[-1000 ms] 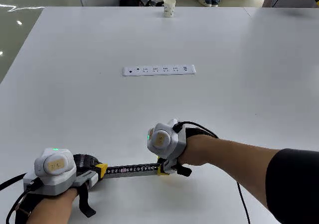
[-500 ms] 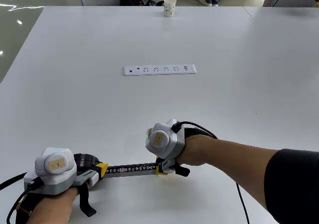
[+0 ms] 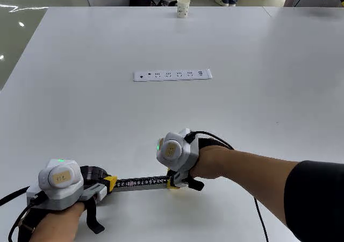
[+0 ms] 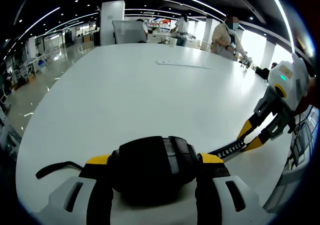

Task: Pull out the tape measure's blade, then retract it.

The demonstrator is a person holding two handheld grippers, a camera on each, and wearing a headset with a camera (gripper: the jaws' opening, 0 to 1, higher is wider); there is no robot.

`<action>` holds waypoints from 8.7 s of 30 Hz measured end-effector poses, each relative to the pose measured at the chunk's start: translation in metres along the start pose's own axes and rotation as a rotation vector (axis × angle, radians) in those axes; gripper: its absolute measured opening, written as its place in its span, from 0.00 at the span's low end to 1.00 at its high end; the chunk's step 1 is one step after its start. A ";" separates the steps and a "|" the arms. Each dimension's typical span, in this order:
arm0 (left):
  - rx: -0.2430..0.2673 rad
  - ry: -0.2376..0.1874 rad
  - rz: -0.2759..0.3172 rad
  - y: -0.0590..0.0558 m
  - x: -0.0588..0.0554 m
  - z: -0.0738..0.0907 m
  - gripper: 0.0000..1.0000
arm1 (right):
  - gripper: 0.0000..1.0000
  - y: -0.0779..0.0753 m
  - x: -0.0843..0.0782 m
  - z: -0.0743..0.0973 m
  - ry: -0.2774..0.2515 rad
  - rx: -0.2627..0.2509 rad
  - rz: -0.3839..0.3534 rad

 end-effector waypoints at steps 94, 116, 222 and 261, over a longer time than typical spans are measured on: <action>-0.018 0.004 0.024 0.001 0.000 0.000 0.62 | 0.11 0.000 0.026 -0.012 -0.126 0.019 -0.019; -0.019 0.008 0.023 0.002 0.000 0.000 0.62 | 0.11 0.000 0.030 -0.014 -0.133 0.024 -0.018; -0.042 0.020 0.040 0.003 0.000 0.001 0.62 | 0.10 0.000 0.064 -0.031 -0.222 0.053 -0.038; -0.049 0.022 0.049 0.003 0.000 0.001 0.62 | 0.10 0.002 0.079 -0.038 -0.260 0.060 -0.059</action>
Point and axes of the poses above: the centre of the closed fingertips' face, and the gripper's own axes: z roughly backward along the fingers, y roughly to its left, x roughly out of its top, the point moved 6 cm from there along z, roughly backward along the fingers, and after that the axes turned 9 degrees about x, right-handed, at the moved point
